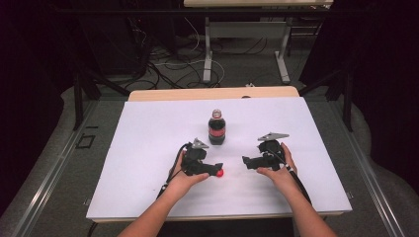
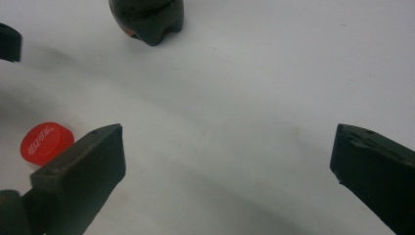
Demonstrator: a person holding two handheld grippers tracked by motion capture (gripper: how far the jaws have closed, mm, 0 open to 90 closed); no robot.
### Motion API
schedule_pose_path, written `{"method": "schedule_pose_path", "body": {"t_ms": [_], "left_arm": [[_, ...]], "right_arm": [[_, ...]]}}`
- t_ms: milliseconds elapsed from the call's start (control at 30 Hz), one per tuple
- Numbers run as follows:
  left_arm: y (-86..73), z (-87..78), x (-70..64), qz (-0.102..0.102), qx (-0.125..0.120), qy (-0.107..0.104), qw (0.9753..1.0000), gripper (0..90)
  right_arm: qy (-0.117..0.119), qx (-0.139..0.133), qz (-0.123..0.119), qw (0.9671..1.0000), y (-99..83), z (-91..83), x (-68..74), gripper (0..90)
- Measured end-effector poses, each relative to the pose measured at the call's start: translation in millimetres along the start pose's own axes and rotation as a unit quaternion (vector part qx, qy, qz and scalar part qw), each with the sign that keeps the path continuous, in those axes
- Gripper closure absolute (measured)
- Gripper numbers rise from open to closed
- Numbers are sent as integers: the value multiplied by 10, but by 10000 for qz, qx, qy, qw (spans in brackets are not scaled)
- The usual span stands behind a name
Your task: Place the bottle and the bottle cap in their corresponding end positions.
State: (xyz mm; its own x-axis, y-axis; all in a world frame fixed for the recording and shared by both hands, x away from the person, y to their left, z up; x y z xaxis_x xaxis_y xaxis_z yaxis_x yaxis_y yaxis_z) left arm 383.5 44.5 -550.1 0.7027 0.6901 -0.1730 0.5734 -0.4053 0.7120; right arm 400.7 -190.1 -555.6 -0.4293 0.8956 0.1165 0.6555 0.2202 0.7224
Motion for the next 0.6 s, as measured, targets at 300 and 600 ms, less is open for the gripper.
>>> {"method": "schedule_pose_path", "body": {"t_ms": [300, 600], "left_arm": [[25, -424, 303, 108, -356, 325, 9988, 200], [-154, -735, 754, -206, -588, 915, 9939, 170]], "right_arm": [[-40, -39, 0, 10000, 0, -14, -64, 0], [-55, -90, 57, 9999, 1, -36, -91, 0]]}}
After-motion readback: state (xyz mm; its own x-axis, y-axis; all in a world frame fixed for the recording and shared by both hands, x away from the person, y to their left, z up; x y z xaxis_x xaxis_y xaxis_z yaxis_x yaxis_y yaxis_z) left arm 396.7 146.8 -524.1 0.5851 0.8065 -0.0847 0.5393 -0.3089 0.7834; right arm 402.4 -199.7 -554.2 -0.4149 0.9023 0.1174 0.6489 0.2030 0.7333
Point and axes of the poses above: each handheld gripper's, and its own axes: z roughly forward along the jaws, y roughly out of its top, x roughly to its left, the point moved 4 cm from there along z, roughly forward along the jaws, and after that the axes turned 3 degrees about z, right-handed, at the moved point
